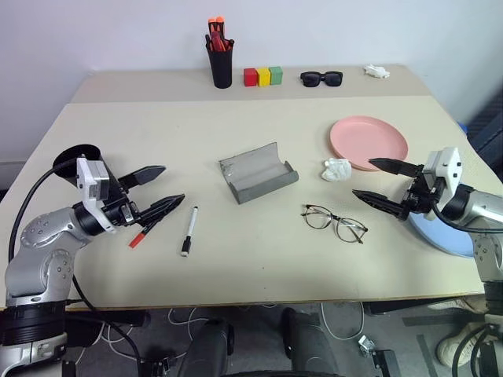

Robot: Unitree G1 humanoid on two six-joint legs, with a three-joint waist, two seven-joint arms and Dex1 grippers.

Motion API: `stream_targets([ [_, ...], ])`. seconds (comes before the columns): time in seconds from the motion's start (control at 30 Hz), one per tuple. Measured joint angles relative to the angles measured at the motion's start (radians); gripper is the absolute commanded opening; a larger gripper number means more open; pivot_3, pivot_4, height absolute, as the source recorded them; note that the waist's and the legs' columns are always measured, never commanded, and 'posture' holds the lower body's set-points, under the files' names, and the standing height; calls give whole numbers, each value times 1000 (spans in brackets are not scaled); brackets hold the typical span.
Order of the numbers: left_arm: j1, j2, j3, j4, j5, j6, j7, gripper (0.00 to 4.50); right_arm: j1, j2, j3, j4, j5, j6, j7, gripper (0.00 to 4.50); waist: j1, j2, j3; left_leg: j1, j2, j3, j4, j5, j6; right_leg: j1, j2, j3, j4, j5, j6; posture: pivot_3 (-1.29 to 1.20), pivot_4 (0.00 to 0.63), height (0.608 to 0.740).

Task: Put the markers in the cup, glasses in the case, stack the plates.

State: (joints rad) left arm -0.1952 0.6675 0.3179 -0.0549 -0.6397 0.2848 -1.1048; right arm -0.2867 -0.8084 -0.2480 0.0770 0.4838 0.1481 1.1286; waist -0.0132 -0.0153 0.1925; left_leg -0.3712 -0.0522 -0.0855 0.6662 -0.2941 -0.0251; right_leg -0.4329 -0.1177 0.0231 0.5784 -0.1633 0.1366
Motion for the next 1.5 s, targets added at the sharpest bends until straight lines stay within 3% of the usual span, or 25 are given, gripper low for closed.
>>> stream_targets([
  [0.53,-12,6,-11,4,2,32,37,4500,-27,6,13,-42,1,43,-24,4073,-1,0,0,0,0,0,0,0,0,0,0,0,0,0,1,0,150,740],
  [0.73,-18,12,-11,20,-3,36,22,4500,-50,70,54,-71,-1,42,-62,4073,-1,0,0,0,0,0,0,0,0,0,0,0,0,0,1,0,150,740],
  [1.13,-150,189,-52,138,32,188,-4,4500,44,83,135,-364,8,183,-156,4073,-2,0,0,0,0,-1,0,0,0,-1,0,0,1,0,1,0,150,740],
  [1.5,-172,265,-131,125,117,366,67,4500,44,93,70,-569,377,443,-179,4073,-1,0,0,-1,0,-1,0,0,0,-1,0,0,0,0,1,0,150,740],
])
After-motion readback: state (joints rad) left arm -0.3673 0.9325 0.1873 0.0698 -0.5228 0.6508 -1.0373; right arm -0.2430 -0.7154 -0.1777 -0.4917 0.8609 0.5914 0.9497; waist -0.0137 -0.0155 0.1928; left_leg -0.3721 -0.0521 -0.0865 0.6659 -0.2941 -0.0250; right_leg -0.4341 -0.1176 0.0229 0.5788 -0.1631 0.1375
